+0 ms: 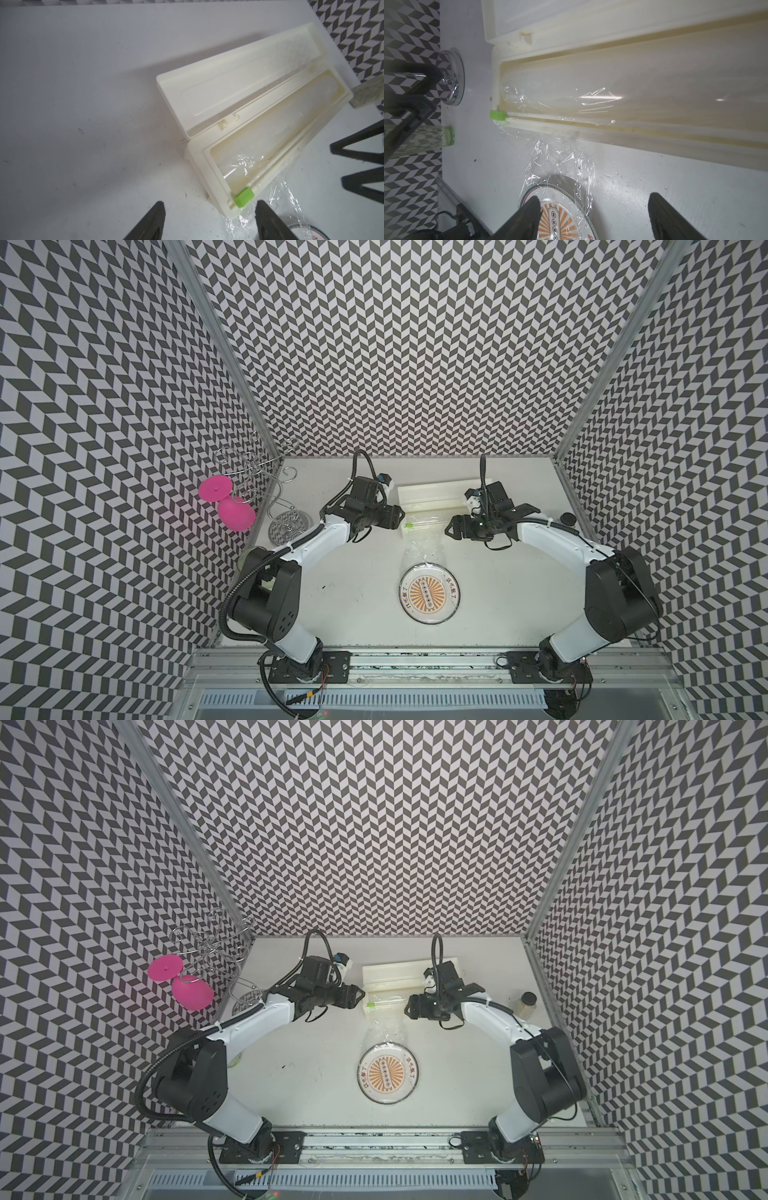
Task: Wrap the plate with plastic wrap
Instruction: Tear off the plastic wrap from the plastic wrap cutting box, then adjust the plastic wrap cutting box at the center of the board.
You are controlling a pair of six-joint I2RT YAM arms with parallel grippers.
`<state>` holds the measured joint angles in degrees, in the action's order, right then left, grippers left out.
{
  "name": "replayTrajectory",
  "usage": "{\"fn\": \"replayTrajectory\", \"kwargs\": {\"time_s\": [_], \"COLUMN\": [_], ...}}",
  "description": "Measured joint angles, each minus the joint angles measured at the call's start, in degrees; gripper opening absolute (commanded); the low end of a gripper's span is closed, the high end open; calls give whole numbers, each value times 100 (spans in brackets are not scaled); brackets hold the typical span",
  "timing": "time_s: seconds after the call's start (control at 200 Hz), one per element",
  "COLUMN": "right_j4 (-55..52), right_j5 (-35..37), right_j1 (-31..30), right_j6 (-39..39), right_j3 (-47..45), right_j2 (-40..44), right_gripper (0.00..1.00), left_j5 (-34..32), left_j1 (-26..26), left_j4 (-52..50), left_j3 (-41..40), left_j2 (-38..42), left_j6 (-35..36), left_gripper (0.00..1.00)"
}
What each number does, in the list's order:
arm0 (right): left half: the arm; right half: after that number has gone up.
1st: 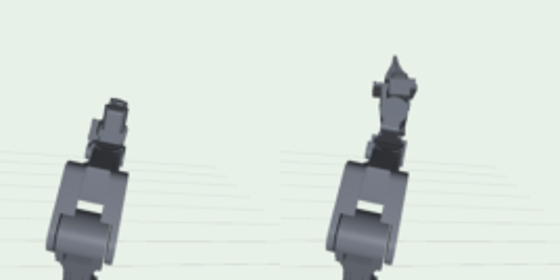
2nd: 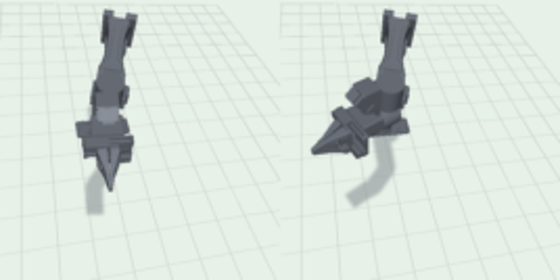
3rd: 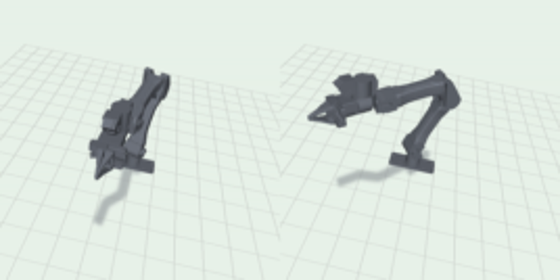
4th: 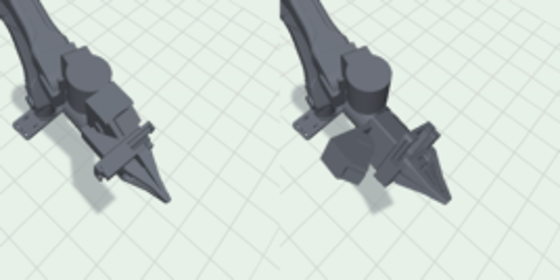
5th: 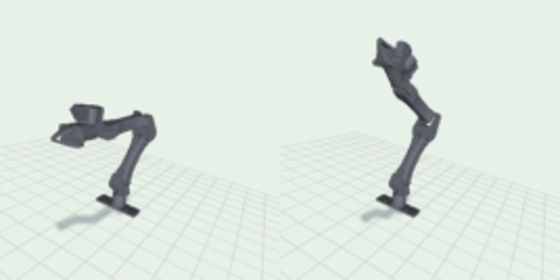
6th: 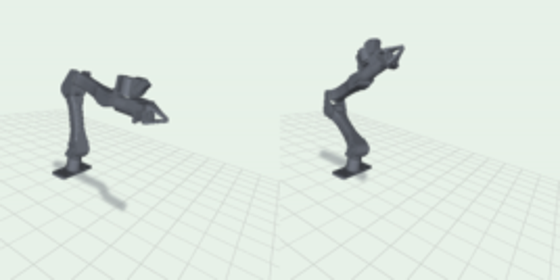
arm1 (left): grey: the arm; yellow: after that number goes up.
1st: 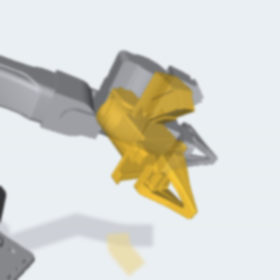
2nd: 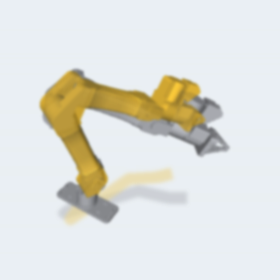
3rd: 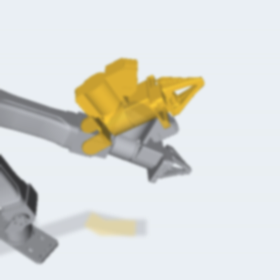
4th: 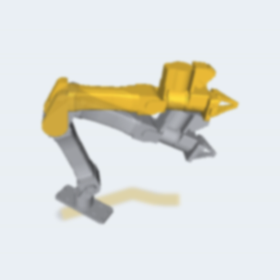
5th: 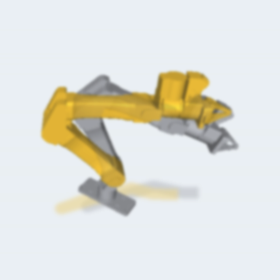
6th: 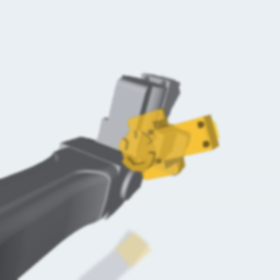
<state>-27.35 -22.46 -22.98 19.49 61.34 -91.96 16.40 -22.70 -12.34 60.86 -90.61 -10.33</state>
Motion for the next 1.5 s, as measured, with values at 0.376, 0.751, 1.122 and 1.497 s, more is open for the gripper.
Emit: {"fn": "replayTrajectory", "kwargs": {"time_s": [0.376,0.751,1.122,1.497], "right_j4": [1209,1797,1403,1231], "right_j5": [-610,-431,122,452], "right_j1": [-302,-369,-173,149], "right_j6": [170,485,586,608], "right_j3": [85,-737,-1427,-1327], "right_j2": [-1084,-769,-240,-264], "right_gripper": [55,7,5,11], "left_j5": [551,706,846,887], "left_j1": [92,-52,-90,-83], "left_j4": [542,769,964,946], "left_j3": [-203,-151,385,1316], "left_j2": [-363,-903,-1631,-2319], "left_j6": [-612,-828,-1064,-1075], "left_gripper": [71,69,62,57]}}
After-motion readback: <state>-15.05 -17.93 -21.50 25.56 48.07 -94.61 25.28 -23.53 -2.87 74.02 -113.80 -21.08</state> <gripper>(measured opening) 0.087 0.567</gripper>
